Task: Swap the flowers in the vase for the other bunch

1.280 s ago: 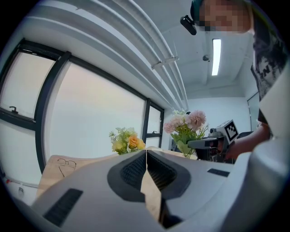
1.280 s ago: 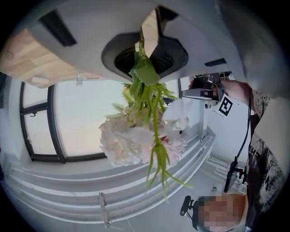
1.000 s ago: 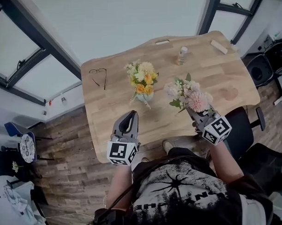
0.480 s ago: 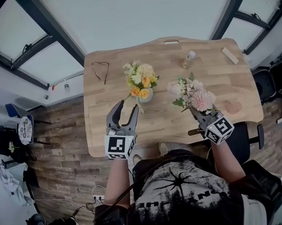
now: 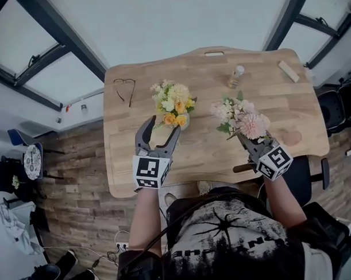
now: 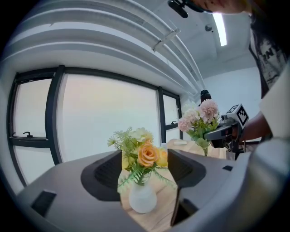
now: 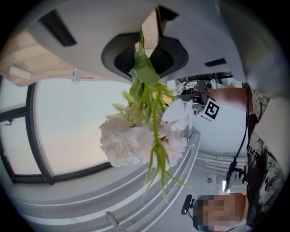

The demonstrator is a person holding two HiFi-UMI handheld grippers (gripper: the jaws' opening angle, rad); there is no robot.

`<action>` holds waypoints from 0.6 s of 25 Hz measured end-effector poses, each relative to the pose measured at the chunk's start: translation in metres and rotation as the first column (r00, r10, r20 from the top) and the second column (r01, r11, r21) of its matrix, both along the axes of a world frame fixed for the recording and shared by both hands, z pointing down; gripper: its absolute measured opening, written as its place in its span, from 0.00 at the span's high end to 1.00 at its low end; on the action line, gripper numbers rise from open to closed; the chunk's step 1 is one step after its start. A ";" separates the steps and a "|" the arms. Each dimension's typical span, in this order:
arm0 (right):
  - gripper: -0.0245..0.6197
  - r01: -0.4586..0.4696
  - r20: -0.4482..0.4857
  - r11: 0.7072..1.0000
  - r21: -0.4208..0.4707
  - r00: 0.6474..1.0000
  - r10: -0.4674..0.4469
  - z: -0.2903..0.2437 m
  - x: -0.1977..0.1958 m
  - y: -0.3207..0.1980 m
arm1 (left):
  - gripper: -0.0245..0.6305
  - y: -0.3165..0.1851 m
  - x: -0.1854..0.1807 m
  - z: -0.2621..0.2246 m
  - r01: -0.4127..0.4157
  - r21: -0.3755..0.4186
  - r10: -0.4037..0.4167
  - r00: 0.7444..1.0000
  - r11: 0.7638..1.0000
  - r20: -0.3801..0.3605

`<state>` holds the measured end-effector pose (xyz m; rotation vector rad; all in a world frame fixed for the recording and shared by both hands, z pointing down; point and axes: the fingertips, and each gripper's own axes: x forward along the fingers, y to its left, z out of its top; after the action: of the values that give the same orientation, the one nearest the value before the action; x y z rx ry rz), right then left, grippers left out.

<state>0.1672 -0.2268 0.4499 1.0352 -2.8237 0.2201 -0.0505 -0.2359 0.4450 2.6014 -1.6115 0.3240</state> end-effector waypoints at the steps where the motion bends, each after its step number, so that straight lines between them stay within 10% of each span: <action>1: 0.91 -0.002 0.000 1.000 0.000 1.000 0.002 0.001 0.001 -0.001 | 0.49 -0.002 0.002 0.002 -0.006 -0.007 0.006 1.000 1.000 -0.002; 11: 0.91 -0.009 0.000 1.000 -0.022 1.000 0.009 0.009 0.002 -0.009 | 0.50 -0.012 0.013 0.015 -0.047 -0.027 0.048 0.999 0.999 0.025; 15: 0.91 -0.012 0.001 1.000 -0.023 1.000 0.012 0.009 0.002 -0.013 | 0.69 -0.012 0.014 0.011 -0.047 -0.005 0.047 0.998 0.999 0.030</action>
<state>0.1694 -0.2398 0.4588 1.0485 -2.8102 0.2534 -0.0367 -0.2483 0.4562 2.6471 -1.5586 0.3713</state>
